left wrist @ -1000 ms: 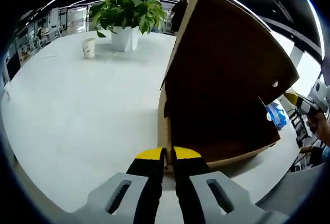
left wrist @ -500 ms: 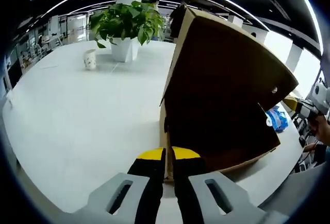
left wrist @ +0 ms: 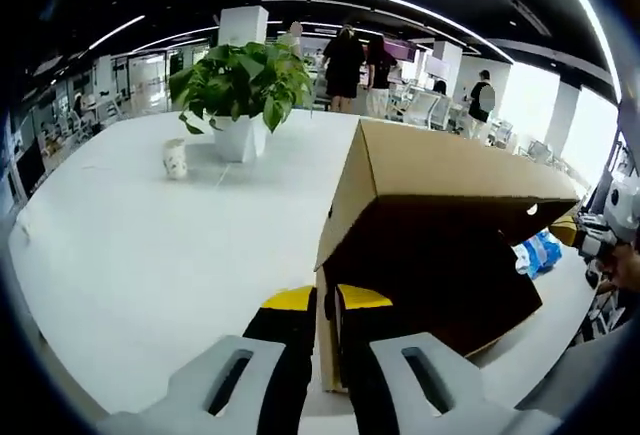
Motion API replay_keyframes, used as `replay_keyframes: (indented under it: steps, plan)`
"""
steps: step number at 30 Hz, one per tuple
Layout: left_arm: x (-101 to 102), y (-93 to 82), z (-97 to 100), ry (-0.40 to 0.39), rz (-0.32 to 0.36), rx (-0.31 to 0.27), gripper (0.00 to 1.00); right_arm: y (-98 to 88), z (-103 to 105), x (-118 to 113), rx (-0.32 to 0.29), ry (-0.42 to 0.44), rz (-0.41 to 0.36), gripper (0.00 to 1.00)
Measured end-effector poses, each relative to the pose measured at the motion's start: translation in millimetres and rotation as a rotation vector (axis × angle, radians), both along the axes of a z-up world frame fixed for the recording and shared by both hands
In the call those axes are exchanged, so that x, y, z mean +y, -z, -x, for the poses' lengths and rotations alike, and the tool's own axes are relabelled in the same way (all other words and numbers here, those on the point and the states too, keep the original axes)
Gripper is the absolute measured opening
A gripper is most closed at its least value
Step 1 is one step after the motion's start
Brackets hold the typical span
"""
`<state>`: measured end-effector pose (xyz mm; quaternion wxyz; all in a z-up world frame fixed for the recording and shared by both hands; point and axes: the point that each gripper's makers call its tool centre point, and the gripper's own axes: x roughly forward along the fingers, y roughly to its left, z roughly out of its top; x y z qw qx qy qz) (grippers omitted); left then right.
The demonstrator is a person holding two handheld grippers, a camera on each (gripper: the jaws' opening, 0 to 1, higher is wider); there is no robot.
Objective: Operate the shoe box by opening the lid, removing the specified soft item, and placing it in the target area until the item is outside and the box remains undamaged.
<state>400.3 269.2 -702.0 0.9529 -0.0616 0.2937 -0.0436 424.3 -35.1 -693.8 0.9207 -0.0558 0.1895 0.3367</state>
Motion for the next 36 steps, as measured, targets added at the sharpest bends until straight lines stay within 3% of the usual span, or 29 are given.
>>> replay_keyframes:
  steps: [8,36]
  plan:
    - [-0.9,-10.7,-5.8,0.017,-0.022,-0.035,0.06,7.2,4.1,1.0,0.02,-0.016,0.011,0.0]
    - [-9.9,7.7,12.7,0.09,-0.025,0.006,0.06,26.1,17.3,4.9,0.088,-0.038,0.012,0.01]
